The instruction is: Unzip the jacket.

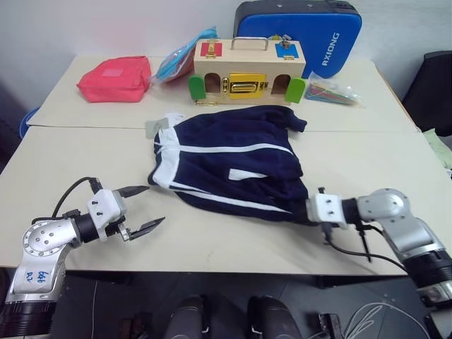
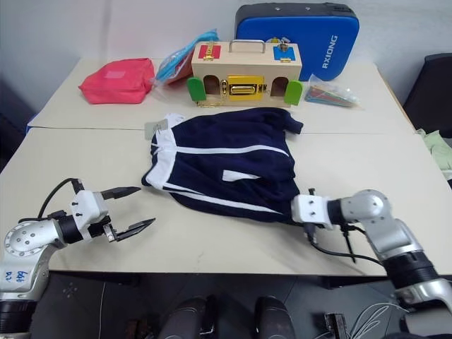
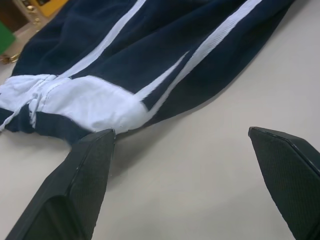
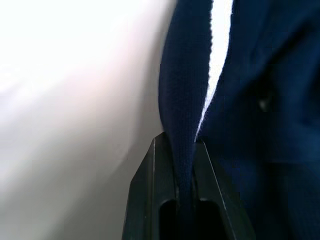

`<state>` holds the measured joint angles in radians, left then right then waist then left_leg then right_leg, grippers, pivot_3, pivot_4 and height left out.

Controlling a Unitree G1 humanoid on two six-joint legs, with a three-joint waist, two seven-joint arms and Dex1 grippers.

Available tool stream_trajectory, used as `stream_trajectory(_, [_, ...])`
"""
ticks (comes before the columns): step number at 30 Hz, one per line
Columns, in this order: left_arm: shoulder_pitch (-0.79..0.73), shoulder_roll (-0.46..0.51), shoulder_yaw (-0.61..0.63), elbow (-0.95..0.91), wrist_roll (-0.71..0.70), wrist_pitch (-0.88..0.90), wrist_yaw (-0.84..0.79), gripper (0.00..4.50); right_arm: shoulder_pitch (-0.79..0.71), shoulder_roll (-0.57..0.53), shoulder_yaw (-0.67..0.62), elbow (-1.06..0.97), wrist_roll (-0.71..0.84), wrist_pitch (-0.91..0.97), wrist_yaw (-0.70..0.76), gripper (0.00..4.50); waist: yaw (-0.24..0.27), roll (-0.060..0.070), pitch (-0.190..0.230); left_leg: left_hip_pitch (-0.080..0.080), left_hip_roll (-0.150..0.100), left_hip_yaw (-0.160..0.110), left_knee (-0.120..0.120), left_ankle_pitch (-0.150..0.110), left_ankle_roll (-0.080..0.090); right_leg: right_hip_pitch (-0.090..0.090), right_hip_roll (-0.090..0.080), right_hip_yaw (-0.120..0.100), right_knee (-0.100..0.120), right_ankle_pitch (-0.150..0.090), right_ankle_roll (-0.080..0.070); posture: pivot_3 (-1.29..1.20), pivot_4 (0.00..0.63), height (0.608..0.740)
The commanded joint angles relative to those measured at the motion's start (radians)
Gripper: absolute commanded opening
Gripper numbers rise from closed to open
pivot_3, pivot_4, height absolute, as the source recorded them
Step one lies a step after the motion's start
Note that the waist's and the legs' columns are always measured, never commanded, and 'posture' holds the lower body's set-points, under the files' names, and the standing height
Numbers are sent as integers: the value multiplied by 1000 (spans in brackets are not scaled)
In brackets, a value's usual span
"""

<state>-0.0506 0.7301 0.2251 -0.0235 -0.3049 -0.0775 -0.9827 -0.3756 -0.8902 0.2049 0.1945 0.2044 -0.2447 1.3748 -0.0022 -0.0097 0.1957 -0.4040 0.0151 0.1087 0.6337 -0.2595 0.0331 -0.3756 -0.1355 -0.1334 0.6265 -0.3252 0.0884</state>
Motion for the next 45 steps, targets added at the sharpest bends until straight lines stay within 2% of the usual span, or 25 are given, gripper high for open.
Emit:
stream_trajectory(1, [34,27,15,-58,-51,30,-40,4500,87,-53,-55,-81,136,-14,155,47,0,0,0,0,0,0,1,0,0,0,0,0,0,0,0,0,150,740])
stream_trajectory(3, [64,36,21,-92,-78,66,-56,4500,143,-67,-69,-150,184,-1,188,47,0,0,0,0,0,0,1,0,0,0,0,0,0,0,0,0,150,740])
stream_trajectory(7, [131,59,36,-179,-126,137,-79,4500,225,-59,-66,-313,234,59,163,47,-1,0,0,1,1,0,1,0,0,0,-1,1,0,0,0,0,150,740])
stream_trajectory(11, [159,58,19,-250,-85,128,-47,4500,266,12,-73,-438,294,191,31,47,2,0,0,1,2,-2,1,-1,-2,0,-1,1,0,0,0,0,150,740])
stream_trajectory(14, [134,34,-11,-243,-7,66,9,4500,292,-12,-91,-490,360,314,39,717,9,1,0,1,1,-2,1,-3,-5,0,-2,2,-1,0,0,0,150,740])
stream_trajectory(18, [66,15,-58,-181,64,24,46,4500,282,-64,-158,-446,410,389,87,2058,21,0,0,1,0,-2,2,-4,-2,1,-3,1,-1,0,0,0,150,740])
stream_trajectory(22, [19,18,-95,-136,86,12,34,4500,195,-23,-250,-352,416,338,69,3499,23,0,0,1,1,-1,2,-4,2,0,-2,1,-1,0,0,0,150,740])
stream_trajectory(23, [5,16,-109,-119,98,-1,31,4500,158,-11,-255,-306,391,305,69,3610,21,0,0,1,1,-1,2,-3,1,0,-2,1,-1,0,0,0,150,740])
stream_trajectory(26, [-41,-6,-151,-76,137,-19,57,4500,41,36,-215,-141,249,166,50,4432,21,0,0,1,1,0,2,-2,-1,0,0,1,0,0,-1,0,150,740])
stream_trajectory(29, [-84,-38,-192,-40,158,19,80,4500,-99,105,-120,58,24,21,-60,4432,16,0,0,1,1,1,3,-1,-2,0,1,1,0,0,-1,0,150,740])
stream_trajectory(34, [-140,-76,-232,32,210,43,135,4500,-253,188,-8,344,-220,-103,-218,4432,3,0,0,0,1,3,3,1,-2,-2,2,0,2,0,-1,0,150,740])
stream_trajectory(35, [-150,-83,-233,39,218,49,149,4313,-271,194,3,382,-248,-107,-241,4461,0,0,0,0,1,3,4,1,-1,-2,2,0,2,0,-1,0,150,740])
stream_trajectory(38, [-169,-90,-240,64,241,70,177,3688,-303,189,25,442,-303,-84,-292,3840,-3,0,0,2,1,4,8,2,0,1,1,0,4,1,1,0,150,740])
stream_trajectory(40, [-171,-87,-243,66,248,89,181,3022,-313,186,22,460,-316,-95,-330,3198,-2,-1,0,3,2,3,11,1,1,2,1,2,5,1,1,0,150,740])
stream_trajectory(45, [-143,-73,-231,74,254,113,194,1537,-310,143,7,467,-304,-130,-316,1638,-1,-1,-1,3,2,2,12,-1,-1,2,-1,5,6,2,0,0,150,740])
